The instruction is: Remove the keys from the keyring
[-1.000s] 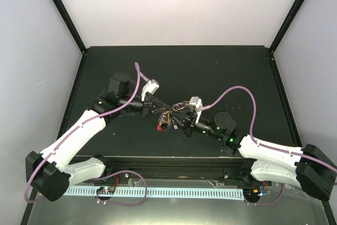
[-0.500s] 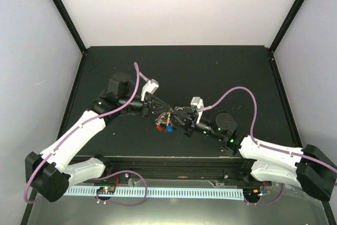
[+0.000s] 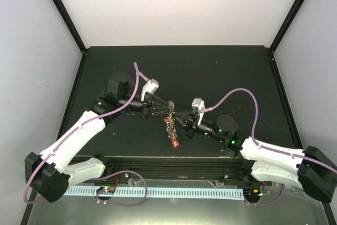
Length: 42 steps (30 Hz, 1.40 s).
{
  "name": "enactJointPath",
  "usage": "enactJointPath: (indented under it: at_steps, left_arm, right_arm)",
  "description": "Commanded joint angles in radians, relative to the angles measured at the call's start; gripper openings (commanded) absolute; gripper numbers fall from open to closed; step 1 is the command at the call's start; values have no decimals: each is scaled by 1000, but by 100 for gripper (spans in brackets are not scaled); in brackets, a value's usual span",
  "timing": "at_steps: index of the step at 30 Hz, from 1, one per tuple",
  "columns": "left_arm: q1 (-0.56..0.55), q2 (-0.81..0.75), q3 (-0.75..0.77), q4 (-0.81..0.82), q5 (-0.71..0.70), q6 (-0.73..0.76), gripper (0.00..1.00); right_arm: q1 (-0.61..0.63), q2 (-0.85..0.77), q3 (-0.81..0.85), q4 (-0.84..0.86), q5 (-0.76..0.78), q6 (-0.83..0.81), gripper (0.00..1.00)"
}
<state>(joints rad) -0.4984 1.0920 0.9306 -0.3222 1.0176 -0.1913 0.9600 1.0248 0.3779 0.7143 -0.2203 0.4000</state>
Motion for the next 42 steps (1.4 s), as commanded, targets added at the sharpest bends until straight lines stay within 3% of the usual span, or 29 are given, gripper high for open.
enactJointPath:
  at_steps: [1, 4, 13, 29, 40, 42]
  left_arm:
    - [-2, -31, 10, 6, 13, 38, 35]
    - [-21, -45, 21, -37, -13, 93, 27]
    - [-95, -51, 38, -121, -104, 184, 21]
    - [-107, -20, 48, -146, -226, 179, 21]
    - [-113, 0, 46, -137, -156, 175, 18]
    - [-120, 1, 44, -137, -147, 177, 11]
  right_arm:
    - [6, -46, 1, 93, -28, 7, 1]
    - [6, -60, 12, 68, -33, 11, 1]
    - [6, -75, 24, 51, -28, 11, 1]
    - [6, -73, 32, 64, -87, 17, 1]
    - [7, -69, 36, 62, -77, 20, 1]
    - [5, -72, 36, 60, -72, 23, 1]
